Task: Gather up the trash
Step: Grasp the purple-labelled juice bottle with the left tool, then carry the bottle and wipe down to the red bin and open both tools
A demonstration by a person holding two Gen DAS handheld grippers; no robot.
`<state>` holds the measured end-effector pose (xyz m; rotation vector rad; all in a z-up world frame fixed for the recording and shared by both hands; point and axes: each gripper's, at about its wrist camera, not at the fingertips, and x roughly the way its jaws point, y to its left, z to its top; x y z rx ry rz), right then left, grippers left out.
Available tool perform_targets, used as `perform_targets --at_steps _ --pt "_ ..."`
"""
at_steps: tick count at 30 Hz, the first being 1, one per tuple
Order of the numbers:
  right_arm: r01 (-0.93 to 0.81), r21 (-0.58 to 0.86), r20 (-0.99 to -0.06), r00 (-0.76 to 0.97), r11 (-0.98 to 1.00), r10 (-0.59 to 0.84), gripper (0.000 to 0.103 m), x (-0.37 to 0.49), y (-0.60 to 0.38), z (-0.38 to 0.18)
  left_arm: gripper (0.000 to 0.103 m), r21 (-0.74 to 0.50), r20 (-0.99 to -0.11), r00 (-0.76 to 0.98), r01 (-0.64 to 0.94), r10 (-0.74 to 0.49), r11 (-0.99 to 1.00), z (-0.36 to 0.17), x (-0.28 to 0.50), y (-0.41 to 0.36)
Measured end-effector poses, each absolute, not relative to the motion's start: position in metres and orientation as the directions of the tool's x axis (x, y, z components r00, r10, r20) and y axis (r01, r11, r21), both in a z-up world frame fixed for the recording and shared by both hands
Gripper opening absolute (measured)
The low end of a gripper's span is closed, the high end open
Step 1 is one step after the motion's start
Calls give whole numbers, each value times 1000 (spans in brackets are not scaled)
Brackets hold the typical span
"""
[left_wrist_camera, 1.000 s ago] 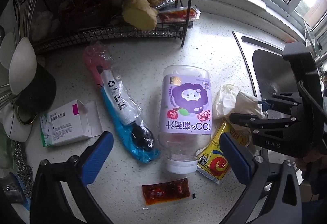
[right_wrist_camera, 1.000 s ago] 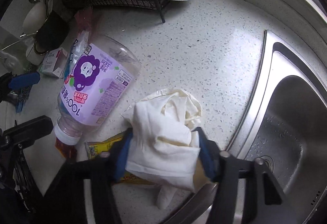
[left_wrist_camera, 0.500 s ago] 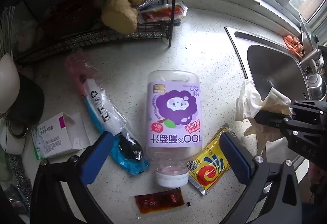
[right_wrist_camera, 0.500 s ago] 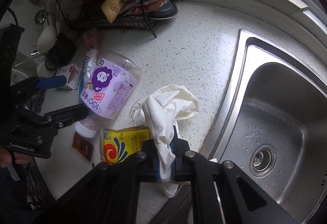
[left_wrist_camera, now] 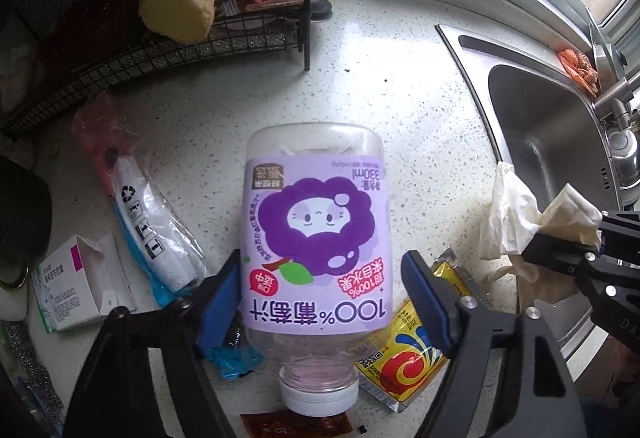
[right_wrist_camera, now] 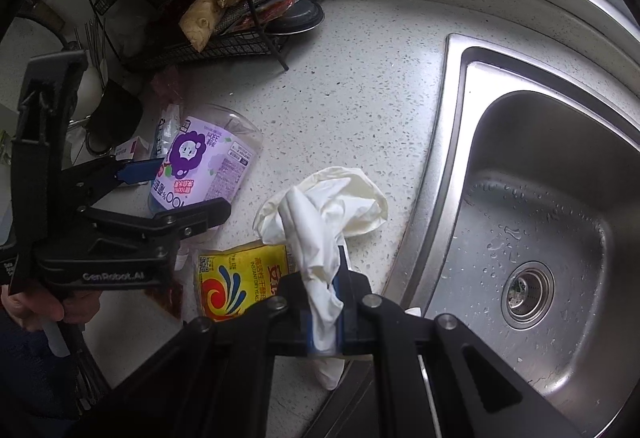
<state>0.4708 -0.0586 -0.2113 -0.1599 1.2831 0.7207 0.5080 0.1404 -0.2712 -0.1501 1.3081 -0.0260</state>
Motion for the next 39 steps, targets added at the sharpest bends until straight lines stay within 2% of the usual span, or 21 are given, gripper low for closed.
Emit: perform_targets --at_steps 5,16,28,39 --pt "-566 282 -905 110 775 410 7 464 -62 -210 66 -108 -960 267 -65 -87 992 -267 503 133" --pt "-578 288 -869 177 764 462 7 426 -91 -170 66 -135 -932 343 -17 -121 991 -209 457 80" --pt "-602 269 -810 280 752 514 6 319 -180 -117 66 -129 -879 459 28 -128 991 -138 338 -9" --pt "-575 248 -781 358 779 513 6 215 -289 -104 66 -118 -867 477 90 -146 989 -126 239 -113"
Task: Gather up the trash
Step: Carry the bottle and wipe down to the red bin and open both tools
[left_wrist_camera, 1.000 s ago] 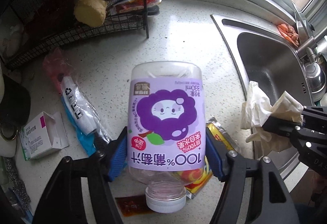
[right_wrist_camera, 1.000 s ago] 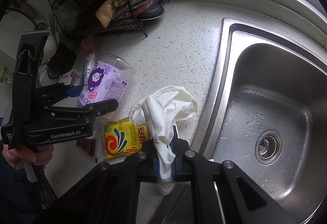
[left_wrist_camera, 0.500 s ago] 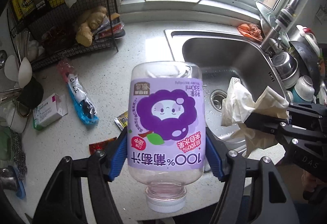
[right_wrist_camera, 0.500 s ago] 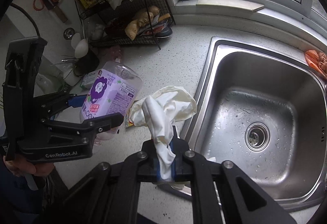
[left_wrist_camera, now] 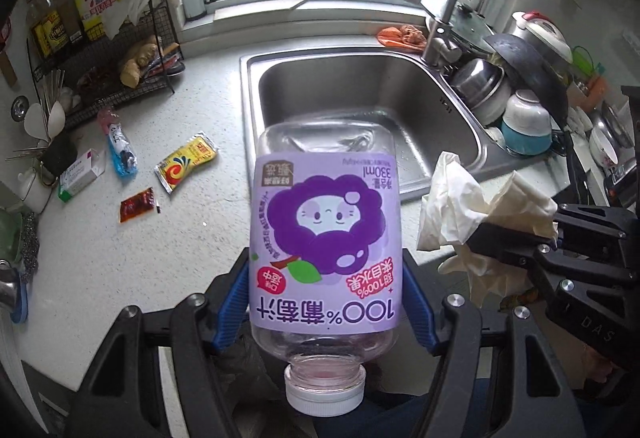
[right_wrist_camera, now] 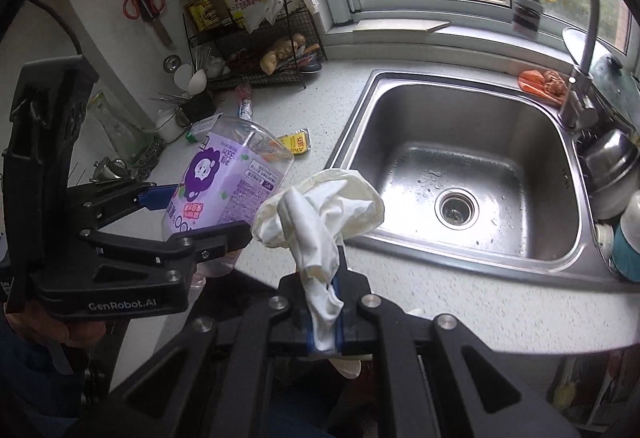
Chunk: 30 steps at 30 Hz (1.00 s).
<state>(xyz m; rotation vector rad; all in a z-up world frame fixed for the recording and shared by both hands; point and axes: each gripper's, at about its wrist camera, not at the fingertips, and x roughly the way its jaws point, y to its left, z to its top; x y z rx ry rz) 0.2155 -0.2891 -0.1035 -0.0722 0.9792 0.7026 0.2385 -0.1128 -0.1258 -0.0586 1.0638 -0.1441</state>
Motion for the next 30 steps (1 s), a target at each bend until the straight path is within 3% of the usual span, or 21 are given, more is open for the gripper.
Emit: perform_targets --at_steps 10,23,30 --pt "-463 285 -819 337 839 465 6 179 -357 -149 66 -155 -903 373 184 -215 971 -172 202 -186" --pt "-326 275 -886 280 905 370 6 180 -374 -278 66 -238 -955 127 216 -269 947 -339 194 -221" --pt "-247 278 -907 250 928 338 6 191 -373 -355 66 -228 -964 80 239 -253 944 -429 198 -224"
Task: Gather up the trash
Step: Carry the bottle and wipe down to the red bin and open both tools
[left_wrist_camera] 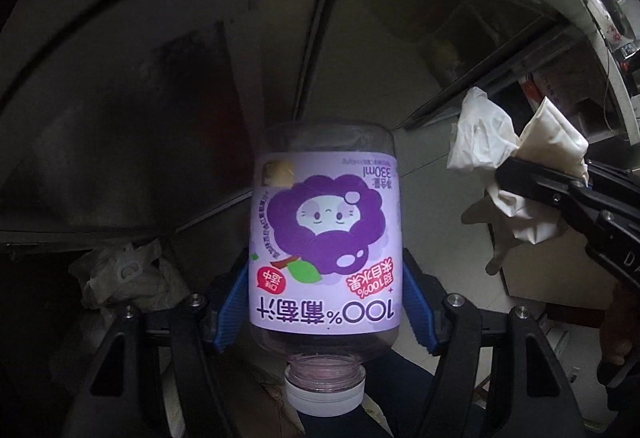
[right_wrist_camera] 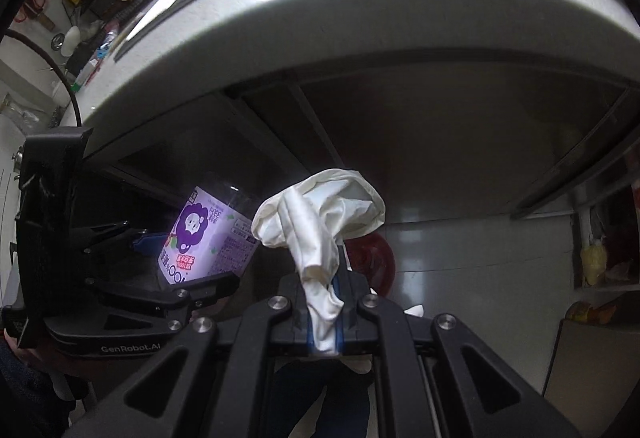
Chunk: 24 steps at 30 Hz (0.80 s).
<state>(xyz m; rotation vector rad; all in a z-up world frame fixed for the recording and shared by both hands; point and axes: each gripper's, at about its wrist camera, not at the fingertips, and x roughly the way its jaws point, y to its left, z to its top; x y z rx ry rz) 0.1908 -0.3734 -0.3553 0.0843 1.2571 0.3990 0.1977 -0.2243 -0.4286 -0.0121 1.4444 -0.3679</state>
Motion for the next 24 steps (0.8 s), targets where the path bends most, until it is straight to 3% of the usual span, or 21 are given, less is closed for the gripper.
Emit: perform_targets --at_steps 8,11,17,20,24 --pt "-218 271 -920 227 937 319 6 196 -365 -392 67 -242 -960 78 255 -270 936 -460 200 -232" --pt "-211 273 -921 225 938 319 6 192 -375 -392 81 -237 -960 88 254 -266 938 -457 198 -231" --pt "-216 266 -924 219 939 312 6 178 -381 -387 89 -230 -960 100 262 -263 937 -440 197 -227" --pt "-221 271 -923 215 937 318 6 175 -376 -387 103 -221 -955 141 253 -262 942 -431 193 -220" --pt "-249 285 -914 220 926 341 6 176 -365 -388 103 -243 -944 177 203 -279 949 -428 193 -203"
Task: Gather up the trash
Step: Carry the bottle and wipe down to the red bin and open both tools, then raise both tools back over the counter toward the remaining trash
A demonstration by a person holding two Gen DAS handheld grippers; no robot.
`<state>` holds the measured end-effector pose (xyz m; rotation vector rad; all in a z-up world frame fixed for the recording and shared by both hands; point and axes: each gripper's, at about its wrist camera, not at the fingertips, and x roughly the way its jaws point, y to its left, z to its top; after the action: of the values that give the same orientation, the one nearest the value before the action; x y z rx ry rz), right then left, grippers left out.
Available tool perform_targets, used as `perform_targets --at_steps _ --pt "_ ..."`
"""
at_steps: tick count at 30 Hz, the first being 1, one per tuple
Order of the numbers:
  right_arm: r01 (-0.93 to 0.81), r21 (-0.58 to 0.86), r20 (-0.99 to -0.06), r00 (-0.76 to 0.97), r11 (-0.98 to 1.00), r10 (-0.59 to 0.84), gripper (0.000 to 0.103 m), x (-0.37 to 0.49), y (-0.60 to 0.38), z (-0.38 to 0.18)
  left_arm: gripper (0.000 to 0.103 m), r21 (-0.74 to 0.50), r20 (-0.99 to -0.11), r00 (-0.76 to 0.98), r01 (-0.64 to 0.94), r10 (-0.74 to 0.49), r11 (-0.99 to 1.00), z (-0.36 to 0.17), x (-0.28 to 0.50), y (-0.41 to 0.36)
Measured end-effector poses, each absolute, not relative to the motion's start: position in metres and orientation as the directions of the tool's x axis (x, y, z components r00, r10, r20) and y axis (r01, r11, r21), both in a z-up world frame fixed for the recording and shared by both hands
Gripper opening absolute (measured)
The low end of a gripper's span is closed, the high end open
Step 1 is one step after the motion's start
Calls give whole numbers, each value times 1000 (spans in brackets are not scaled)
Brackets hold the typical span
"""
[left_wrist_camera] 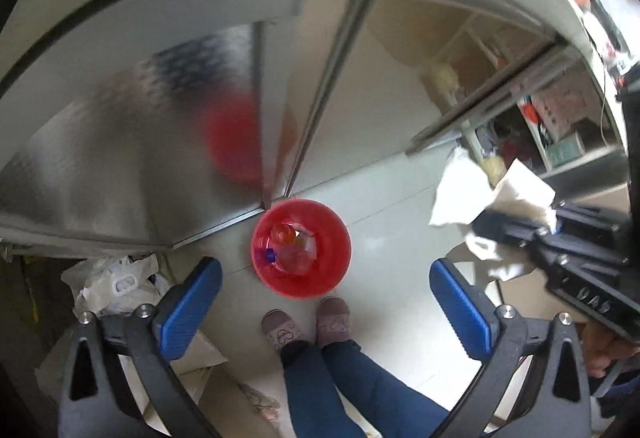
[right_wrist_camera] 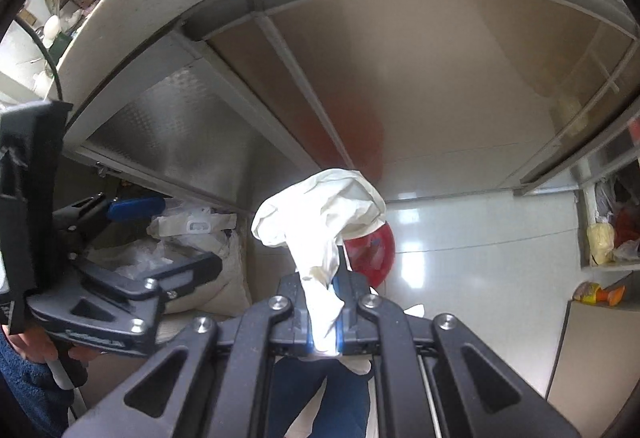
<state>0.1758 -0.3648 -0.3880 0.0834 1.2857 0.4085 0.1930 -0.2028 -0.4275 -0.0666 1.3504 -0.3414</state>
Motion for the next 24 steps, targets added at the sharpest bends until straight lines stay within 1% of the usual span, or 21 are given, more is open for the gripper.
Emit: perform_targets --at_steps 6,16,19,20,21,22,24 --pt "-287 298 -916 182 910 357 6 178 -344 -410 103 -194 -955 188 191 -230 962 -430 190 -187" --pt "-313 272 -932 150 910 331 8 179 -321 -455 103 -197 -963 154 148 -220 969 -455 181 -163" --pt "-321 239 -940 162 916 302 9 179 -314 -466 103 -188 -967 141 153 -210 970 -462 177 -164" --pt "-320 231 -943 161 919 293 14 178 -312 -470 103 -181 -969 140 160 -204 970 -465 175 -164" --pt "-314 222 -945 163 923 283 24 177 -313 -475 103 -174 -970 141 168 -198 970 -466 173 -164" --pt "-308 214 -947 168 927 274 30 176 -312 -477 103 -168 -971 141 171 -193 971 -467 172 -165" --pt "-293 199 -952 169 935 256 55 174 -312 -483 103 -160 -973 136 175 -185 971 -469 169 -164"
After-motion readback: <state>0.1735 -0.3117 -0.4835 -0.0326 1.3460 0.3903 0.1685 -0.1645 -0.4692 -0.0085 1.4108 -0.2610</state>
